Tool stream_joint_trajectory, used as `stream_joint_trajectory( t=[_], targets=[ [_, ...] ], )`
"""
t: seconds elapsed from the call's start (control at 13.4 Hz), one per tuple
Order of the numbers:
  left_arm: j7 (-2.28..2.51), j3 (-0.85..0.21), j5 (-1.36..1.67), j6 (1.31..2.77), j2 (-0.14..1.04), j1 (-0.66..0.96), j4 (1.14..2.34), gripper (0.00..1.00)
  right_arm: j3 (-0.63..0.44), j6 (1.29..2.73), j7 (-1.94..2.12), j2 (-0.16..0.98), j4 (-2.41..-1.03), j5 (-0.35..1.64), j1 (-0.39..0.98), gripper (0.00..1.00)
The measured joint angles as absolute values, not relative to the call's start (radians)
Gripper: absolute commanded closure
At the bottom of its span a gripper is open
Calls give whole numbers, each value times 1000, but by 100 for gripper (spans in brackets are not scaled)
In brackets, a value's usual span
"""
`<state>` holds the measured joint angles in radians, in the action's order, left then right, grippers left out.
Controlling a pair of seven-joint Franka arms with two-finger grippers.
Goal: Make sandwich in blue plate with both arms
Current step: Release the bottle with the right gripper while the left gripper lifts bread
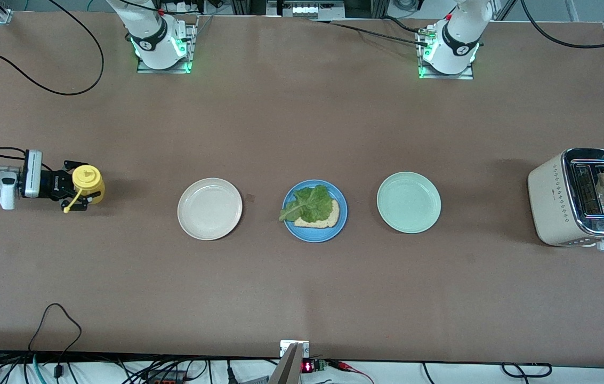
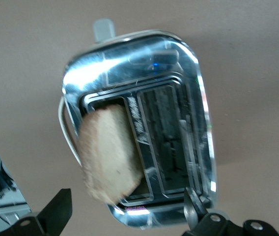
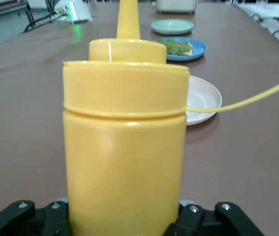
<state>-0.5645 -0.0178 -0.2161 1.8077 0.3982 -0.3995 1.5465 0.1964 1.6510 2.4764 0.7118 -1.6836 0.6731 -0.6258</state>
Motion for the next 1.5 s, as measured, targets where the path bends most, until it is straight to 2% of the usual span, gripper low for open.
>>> stream_joint_trajectory(
  t=[0.15, 0.22, 0.3, 0.37, 0.45, 0.52, 0.6, 0.67, 0.75, 0.82, 1.05, 1.35, 1.5],
  targets=[
    [-608, -18, -180, 1851, 422, -423, 1546, 11, 197, 1616, 2518, 789, -1658, 688, -663, 99],
    [-632, -18, -146, 1865, 433, -439, 1546, 20, 199, 1611, 2525, 819, -1643, 691, -670, 93],
    [-649, -18, -119, 1873, 443, -453, 1546, 39, 201, 1609, 2526, 838, -1632, 692, -672, 73],
    [-657, -19, -104, 1877, 451, -465, 1546, 54, 204, 1603, 2526, 847, -1623, 696, -672, 51],
    [-660, -19, -98, 1879, 456, -474, 1546, 68, 206, 1598, 2525, 849, -1619, 704, -672, 36],
    [-664, -19, -97, 1879, 460, -480, 1546, 83, 207, 1589, 2524, 849, -1618, 710, -672, 29],
    [-669, -19, -97, 1879, 462, -484, 1546, 92, 208, 1582, 2523, 851, -1618, 714, -672, 27],
    [-673, -19, -97, 1879, 464, -487, 1546, 95, 208, 1580, 2522, 855, -1617, 718, -673, 21],
    [-675, -19, -96, 1879, 464, -488, 1545, 98, 208, 1573, 2522, 861, -1614, 720, -678, 8],
    [-678, -20, -96, 1879, 464, -488, 1544, 98, 207, 1563, 2522, 868, -1610, 721, -685, 0],
    [-681, -25, -96, 1854, 456, -488, 1521, 98, 207, 1542, 2522, 892, -1591, 722, -709, 0],
    [-688, -48, -96, 1601, 389, -484, 1390, 98, 186, 1528, 2522, 900, -1556, 720, -718, 0],
    [-692, -102, -94, 1483, 373, -480, 1321, 97, 162, 1518, 2522, 899, -1513, 707, -721, 0]
  ],
)
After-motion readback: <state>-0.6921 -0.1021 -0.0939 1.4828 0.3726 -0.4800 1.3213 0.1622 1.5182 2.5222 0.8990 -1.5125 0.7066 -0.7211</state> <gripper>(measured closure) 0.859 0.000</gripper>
